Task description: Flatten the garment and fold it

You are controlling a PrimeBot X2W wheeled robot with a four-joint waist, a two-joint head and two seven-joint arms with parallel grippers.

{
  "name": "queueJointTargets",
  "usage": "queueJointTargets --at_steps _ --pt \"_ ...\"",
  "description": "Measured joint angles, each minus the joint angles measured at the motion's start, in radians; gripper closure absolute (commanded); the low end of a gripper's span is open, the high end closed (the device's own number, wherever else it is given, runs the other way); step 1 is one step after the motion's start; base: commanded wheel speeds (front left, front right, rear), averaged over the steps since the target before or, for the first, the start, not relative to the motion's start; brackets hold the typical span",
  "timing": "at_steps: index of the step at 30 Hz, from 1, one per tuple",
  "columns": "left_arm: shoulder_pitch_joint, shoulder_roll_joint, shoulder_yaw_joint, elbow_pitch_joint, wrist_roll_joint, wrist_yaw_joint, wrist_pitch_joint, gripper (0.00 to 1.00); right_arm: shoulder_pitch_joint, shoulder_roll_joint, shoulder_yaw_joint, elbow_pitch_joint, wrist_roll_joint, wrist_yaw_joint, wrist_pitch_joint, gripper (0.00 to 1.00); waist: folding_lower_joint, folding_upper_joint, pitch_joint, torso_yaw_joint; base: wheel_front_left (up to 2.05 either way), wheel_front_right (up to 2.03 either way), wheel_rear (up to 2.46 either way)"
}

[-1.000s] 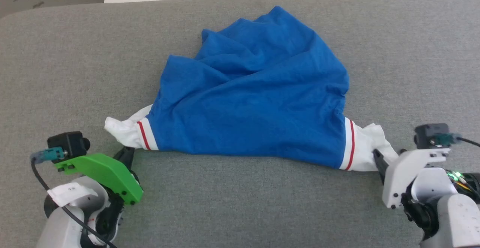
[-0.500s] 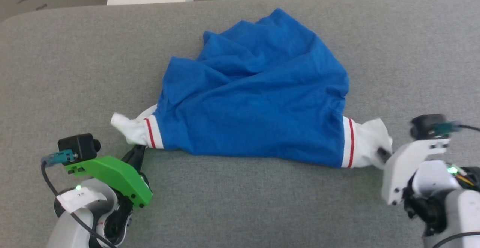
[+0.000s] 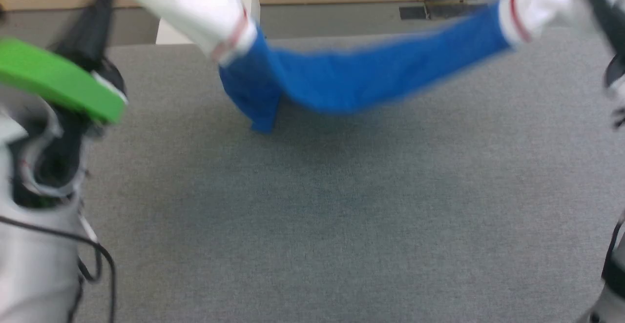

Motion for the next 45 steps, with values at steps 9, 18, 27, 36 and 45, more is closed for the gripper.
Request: queueJointTargets --at_steps 9,18,27,36,45 --pt "-0.273 0.063 0.024 0.075 0.021 0.039 0.059 1.00 -0.325 0.000 -0.104 0.130 0.010 0.000 0.065 1.00 0.0000 0.0000 -0.040 0.009 0.00 0.00 0.00" --pt "-0.430 0.167 0.000 0.268 0.091 0.032 0.115 1.00 -0.547 0.000 -0.145 0.321 -0.052 0.000 0.076 1.00 0.0000 0.0000 0.022 0.012 0.00 0.00 0.00" --pt "-0.664 0.232 -0.087 0.420 0.247 0.033 0.119 1.00 -0.845 0.002 -0.119 0.589 -0.190 0.000 -0.078 1.00 0.0001 0.0000 0.182 0.010 0.00 0.00 0.00" --pt "-0.823 0.226 -0.084 0.498 0.309 0.050 -0.036 1.00 -1.042 0.001 -0.084 0.816 -0.247 0.000 -0.290 1.00 0.0001 0.0000 0.320 0.012 0.00 0.00 0.00" --pt "-0.672 0.147 -0.066 0.583 0.228 -0.001 -0.179 1.00 -0.875 0.002 -0.001 0.908 -0.170 0.000 -0.353 1.00 0.0003 -0.0001 0.351 0.052 0.00 0.00 0.00"
